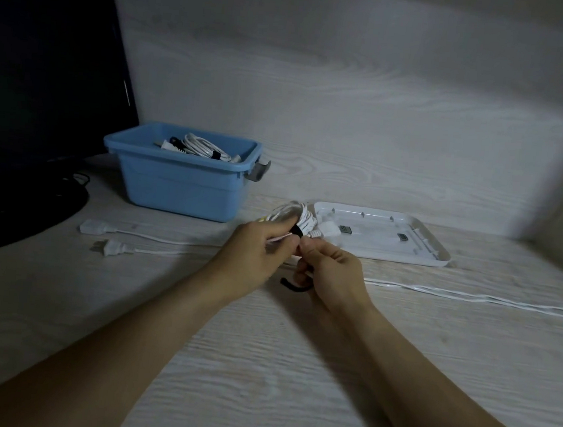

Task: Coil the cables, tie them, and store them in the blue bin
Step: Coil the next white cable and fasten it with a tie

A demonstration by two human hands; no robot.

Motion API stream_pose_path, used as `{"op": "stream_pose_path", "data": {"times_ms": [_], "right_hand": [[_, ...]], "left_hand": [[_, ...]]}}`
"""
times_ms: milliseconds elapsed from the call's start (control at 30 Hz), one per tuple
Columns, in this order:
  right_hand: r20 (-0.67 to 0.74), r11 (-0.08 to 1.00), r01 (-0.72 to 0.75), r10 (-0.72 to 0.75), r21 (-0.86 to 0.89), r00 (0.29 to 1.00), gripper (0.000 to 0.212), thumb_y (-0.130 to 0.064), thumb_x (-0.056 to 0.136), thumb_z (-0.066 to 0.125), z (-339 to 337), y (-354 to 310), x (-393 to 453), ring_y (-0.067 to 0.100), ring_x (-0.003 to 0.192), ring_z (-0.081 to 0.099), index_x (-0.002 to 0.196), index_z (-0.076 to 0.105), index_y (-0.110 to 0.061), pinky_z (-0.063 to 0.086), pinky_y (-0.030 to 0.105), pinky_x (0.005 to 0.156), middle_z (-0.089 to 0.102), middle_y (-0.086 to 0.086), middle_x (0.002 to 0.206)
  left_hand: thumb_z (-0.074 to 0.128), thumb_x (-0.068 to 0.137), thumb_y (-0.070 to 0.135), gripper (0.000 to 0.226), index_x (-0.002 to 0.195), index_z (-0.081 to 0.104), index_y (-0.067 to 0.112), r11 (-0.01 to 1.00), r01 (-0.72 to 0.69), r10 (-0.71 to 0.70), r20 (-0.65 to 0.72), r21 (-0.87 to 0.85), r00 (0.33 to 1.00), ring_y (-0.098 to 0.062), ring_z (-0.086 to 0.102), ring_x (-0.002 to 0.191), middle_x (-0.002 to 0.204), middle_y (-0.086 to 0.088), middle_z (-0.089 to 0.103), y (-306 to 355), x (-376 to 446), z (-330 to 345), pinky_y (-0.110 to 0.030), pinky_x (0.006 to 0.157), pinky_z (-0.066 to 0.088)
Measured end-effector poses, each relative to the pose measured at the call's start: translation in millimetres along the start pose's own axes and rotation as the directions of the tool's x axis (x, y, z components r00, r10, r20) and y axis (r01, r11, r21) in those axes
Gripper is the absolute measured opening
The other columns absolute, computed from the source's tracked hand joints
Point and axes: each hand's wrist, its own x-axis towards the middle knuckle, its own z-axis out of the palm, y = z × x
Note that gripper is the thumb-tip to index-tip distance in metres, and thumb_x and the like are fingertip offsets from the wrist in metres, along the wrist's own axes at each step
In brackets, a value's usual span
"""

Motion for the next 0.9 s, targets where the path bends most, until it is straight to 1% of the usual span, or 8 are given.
{"op": "stream_pose_path", "data": {"times_ms": [133, 200, 300, 467, 567, 633, 767, 900], "right_hand": [[0.010, 0.968, 0.046, -0.045, -0.246, 0.999, 0.027, -0.013, 0.100, 0.057, 0, -4, -6, 0.010, 0.043, 0.045, 0.077, 0.068, -0.004, 0.043, 0.023, 0.045, 0.053, 0.003, 0.054], [0.046, 0.938, 0.070, -0.058, -0.338, 0.997, 0.030, -0.015, 0.100, 0.057, 0, -7, -9, 0.009, 0.038, 0.044, 0.075, 0.067, -0.003, 0.036, 0.018, 0.038, 0.058, 0.005, 0.055], [0.114, 0.903, 0.098, -0.055, -0.418, 0.992, 0.033, -0.017, 0.100, 0.058, 0, -11, -8, 0.012, 0.041, 0.049, 0.072, 0.067, -0.002, 0.041, 0.023, 0.041, 0.064, 0.005, 0.065], [0.171, 0.855, 0.139, -0.060, -0.500, 0.983, 0.031, -0.016, 0.098, 0.058, -2, -18, -8, 0.013, 0.042, 0.050, 0.074, 0.066, 0.002, 0.044, 0.027, 0.041, 0.058, 0.009, 0.061], [0.224, 0.757, 0.248, -0.137, -0.604, 0.965, 0.036, -0.018, 0.099, 0.056, -6, -26, -6, 0.016, 0.040, 0.047, 0.076, 0.066, 0.008, 0.042, 0.027, 0.040, 0.054, 0.003, 0.052], [0.284, 0.742, 0.299, -0.153, -0.600, 0.947, 0.039, -0.019, 0.101, 0.053, -8, -30, -4, 0.020, 0.043, 0.047, 0.077, 0.064, 0.010, 0.042, 0.027, 0.041, 0.051, 0.005, 0.051], [0.300, 0.868, 0.235, -0.105, -0.437, 0.948, 0.036, -0.016, 0.104, 0.049, -15, -32, 0, 0.019, 0.045, 0.048, 0.079, 0.064, 0.005, 0.041, 0.025, 0.046, 0.050, 0.012, 0.059], [0.235, 0.911, 0.165, -0.079, -0.377, 0.969, 0.034, -0.015, 0.103, 0.051, -15, -28, 4, 0.017, 0.046, 0.045, 0.084, 0.064, 0.010, 0.041, 0.026, 0.047, 0.049, 0.014, 0.063]], "left_hand": [[0.061, 0.093, 0.020, 0.043, 0.135, 0.059, 0.010, 1.000, 0.017, -0.016, -0.042, 0.024, 0.999, -0.002, 0.055, 0.121, 0.132, 0.002, 0.063, 5, -1, 1, -0.014, 0.103, 0.041], [0.059, 0.086, 0.027, 0.047, 0.130, 0.064, 0.012, 0.998, 0.044, -0.042, -0.061, 0.037, 0.997, -0.003, 0.062, 0.112, 0.122, 0.001, 0.069, 4, -2, -1, -0.020, 0.098, 0.049], [0.058, 0.081, 0.033, 0.050, 0.127, 0.067, 0.018, 0.992, 0.091, -0.086, -0.066, 0.083, 0.994, -0.005, 0.067, 0.100, 0.109, 0.004, 0.074, 2, -2, -6, -0.030, 0.090, 0.055], [0.057, 0.083, 0.030, 0.046, 0.126, 0.067, 0.017, 0.981, 0.044, -0.032, -0.064, 0.190, 0.997, -0.016, 0.065, 0.108, 0.115, 0.000, 0.072, -1, -1, -12, -0.040, 0.097, 0.051], [0.055, 0.084, 0.029, 0.048, 0.128, 0.066, 0.014, 0.974, -0.008, 0.020, -0.053, 0.227, 0.998, -0.018, 0.064, 0.112, 0.119, -0.003, 0.071, -1, 1, -12, -0.044, 0.100, 0.048], [0.055, 0.085, 0.027, 0.047, 0.129, 0.065, 0.014, 0.960, -0.068, 0.078, -0.024, 0.272, 0.997, -0.018, 0.064, 0.113, 0.120, -0.003, 0.071, -2, 2, -11, -0.049, 0.100, 0.047], [0.052, 0.088, 0.027, 0.044, 0.129, 0.064, 0.020, 0.935, -0.143, 0.123, 0.081, 0.326, 0.989, -0.018, 0.065, 0.107, 0.117, 0.000, 0.071, -2, 4, -7, -0.049, 0.098, 0.044], [0.044, 0.100, 0.027, 0.025, 0.100, 0.054, 0.049, 0.898, -0.153, 0.072, 0.205, 0.413, 0.976, -0.005, 0.056, 0.089, 0.094, 0.012, 0.068, 0, 4, -9, -0.042, 0.097, 0.029]]}}
